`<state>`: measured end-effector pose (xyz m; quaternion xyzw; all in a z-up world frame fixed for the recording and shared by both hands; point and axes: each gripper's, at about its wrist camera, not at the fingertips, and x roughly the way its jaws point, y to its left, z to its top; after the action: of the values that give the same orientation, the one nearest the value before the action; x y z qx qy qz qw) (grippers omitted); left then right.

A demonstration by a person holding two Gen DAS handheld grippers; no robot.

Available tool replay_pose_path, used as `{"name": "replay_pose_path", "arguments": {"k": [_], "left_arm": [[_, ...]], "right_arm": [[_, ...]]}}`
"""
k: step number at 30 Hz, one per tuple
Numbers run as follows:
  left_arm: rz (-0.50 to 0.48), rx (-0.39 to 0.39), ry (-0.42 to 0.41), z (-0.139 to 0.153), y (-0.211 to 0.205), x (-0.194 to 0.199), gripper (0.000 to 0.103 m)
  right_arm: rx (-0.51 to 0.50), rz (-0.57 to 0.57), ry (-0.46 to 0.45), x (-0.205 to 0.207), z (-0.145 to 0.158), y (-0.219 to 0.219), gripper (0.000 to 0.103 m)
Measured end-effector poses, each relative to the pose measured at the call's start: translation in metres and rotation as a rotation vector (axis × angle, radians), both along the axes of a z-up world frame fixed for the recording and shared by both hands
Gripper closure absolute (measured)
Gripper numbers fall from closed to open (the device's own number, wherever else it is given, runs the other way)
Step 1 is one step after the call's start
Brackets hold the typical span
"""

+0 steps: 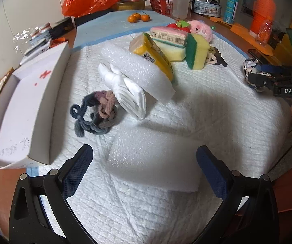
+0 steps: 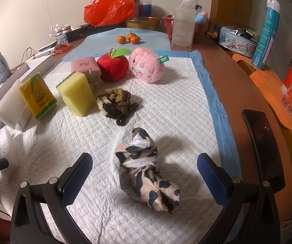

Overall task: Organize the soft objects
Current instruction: 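Grasp the leopard-print cloth with the right gripper while the left grasps the white foam block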

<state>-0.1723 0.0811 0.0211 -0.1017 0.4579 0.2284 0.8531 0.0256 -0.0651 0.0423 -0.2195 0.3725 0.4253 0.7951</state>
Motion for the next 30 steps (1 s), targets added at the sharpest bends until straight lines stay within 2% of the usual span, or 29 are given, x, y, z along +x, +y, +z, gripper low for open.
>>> {"name": "replay_pose_path", "arguments": {"k": [3,6,10,14,18,19,24,28,30], "left_arm": [[0.019,-0.030,-0.046,0.008,0.006,-0.010,0.000],[0.084,-0.092,-0.058,0.008,0.019,-0.023,0.000],[0.202,-0.249,-0.037,0.001,0.033,-0.039,0.000],[0.286,-0.517,-0.098,-0.004,0.037,-0.048,0.000],[0.291,-0.607,-0.110,-0.006,0.030,-0.032,0.000],[0.296,-0.614,-0.095,-0.008,0.029,-0.027,0.000],[0.328,-0.537,-0.049,-0.004,0.034,0.006,0.000],[0.382,-0.438,0.021,-0.006,0.034,0.031,0.000],[0.400,-0.365,0.066,-0.008,0.027,0.042,0.003]], "right_arm": [[0.006,-0.004,0.005,0.000,0.001,-0.001,0.000],[0.017,-0.012,0.008,0.001,0.002,-0.003,0.000],[0.027,-0.020,0.019,0.002,0.002,-0.005,0.000],[0.031,-0.014,0.039,0.005,0.001,-0.007,0.000],[0.028,0.018,0.034,0.006,0.002,-0.008,0.000],[0.027,0.031,0.033,0.007,0.003,-0.008,0.000],[0.024,0.083,0.028,0.009,0.003,-0.007,0.000],[0.029,0.133,0.013,0.006,0.006,-0.003,0.000],[0.034,0.147,0.006,0.005,0.007,-0.001,0.000]]}}
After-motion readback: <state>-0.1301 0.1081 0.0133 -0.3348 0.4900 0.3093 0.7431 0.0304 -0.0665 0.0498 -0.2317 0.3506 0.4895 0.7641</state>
